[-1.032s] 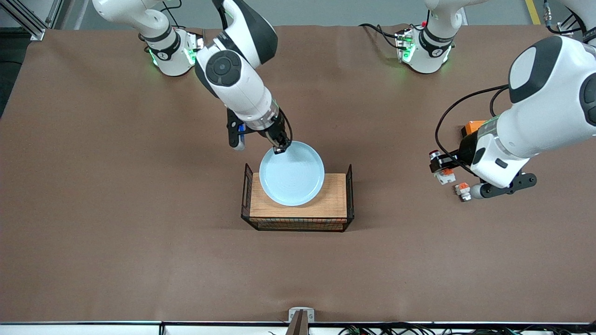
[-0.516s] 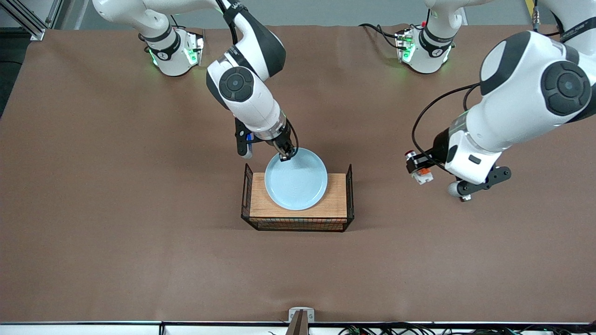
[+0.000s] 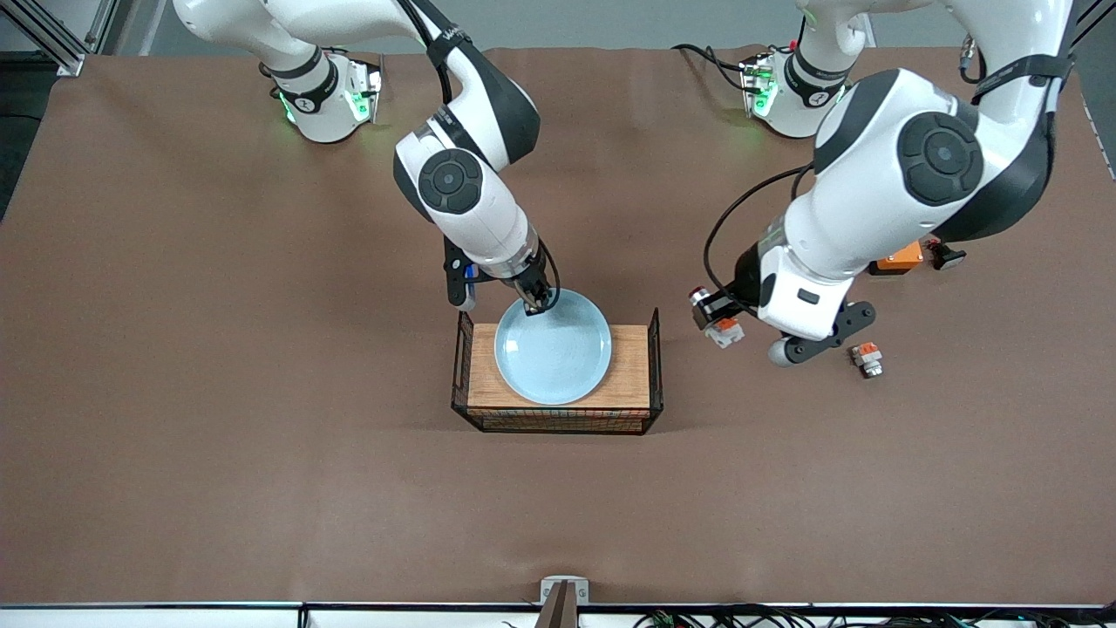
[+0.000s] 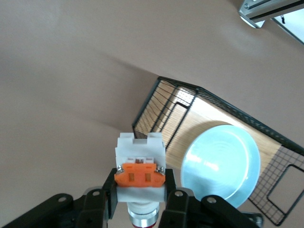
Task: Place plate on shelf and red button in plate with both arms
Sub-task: 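Release the plate with the right gripper while the left gripper carries the button over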
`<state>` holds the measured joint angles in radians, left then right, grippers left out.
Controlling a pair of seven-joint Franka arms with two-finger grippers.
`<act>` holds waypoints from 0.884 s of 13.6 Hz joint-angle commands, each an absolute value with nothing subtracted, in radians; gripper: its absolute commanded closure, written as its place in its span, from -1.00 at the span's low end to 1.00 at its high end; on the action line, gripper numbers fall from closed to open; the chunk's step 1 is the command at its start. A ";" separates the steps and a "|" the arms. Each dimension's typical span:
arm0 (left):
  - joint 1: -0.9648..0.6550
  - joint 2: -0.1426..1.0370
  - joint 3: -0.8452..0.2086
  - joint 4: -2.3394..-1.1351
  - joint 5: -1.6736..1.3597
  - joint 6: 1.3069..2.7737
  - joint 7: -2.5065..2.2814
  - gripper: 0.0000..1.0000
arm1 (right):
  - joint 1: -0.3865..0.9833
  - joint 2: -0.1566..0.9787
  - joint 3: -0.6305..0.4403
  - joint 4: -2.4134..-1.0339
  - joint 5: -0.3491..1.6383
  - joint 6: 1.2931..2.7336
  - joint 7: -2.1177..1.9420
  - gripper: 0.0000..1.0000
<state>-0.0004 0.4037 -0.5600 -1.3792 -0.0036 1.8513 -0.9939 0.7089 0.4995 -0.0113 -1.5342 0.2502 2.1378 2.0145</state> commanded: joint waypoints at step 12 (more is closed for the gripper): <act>-0.182 0.575 -0.551 -1.348 -0.003 2.201 -1.386 0.93 | 0.634 0.338 -0.020 -1.351 0.230 1.648 1.872 -0.99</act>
